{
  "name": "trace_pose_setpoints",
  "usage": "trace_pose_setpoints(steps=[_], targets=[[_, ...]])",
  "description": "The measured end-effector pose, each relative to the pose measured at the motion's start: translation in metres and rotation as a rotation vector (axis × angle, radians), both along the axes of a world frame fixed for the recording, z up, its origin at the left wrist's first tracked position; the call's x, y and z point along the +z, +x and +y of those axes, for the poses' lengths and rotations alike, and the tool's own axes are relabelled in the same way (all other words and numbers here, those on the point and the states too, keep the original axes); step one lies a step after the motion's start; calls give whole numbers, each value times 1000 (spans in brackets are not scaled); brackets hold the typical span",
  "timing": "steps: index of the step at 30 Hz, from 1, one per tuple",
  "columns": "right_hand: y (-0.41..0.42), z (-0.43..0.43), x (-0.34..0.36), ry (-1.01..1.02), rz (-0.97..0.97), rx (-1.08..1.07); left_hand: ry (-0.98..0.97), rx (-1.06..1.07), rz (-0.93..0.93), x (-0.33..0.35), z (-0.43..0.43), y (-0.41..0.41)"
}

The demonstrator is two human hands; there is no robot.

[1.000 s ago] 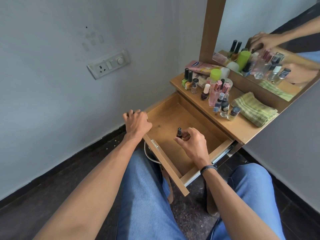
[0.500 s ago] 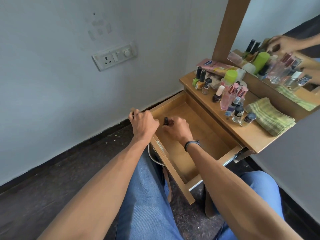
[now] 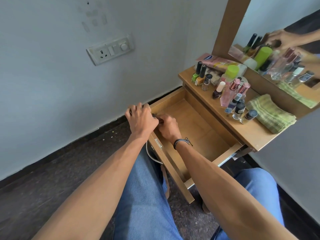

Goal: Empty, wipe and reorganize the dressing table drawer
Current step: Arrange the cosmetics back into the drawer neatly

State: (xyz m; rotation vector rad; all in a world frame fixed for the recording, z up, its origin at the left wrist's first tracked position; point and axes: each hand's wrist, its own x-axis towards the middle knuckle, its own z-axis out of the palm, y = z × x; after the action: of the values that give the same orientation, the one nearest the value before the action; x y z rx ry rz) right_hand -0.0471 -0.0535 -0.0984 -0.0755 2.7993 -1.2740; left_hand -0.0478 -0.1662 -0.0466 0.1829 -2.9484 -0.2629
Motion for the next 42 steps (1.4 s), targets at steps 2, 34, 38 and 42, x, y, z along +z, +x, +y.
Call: trace_pose_setpoints(steps=[2,34,38,42], targets=[[1,-3,4,-13,-4,-17,0,-14,1,1,-1,0],[104,209,105,-47,321,-599,371,-419,199,27,72,33],[101,211,100,-69,257,-607,795,-458,42,43,140,54],[102,214,91,-54,230,-586,1028,-397,-117,52,182,63]])
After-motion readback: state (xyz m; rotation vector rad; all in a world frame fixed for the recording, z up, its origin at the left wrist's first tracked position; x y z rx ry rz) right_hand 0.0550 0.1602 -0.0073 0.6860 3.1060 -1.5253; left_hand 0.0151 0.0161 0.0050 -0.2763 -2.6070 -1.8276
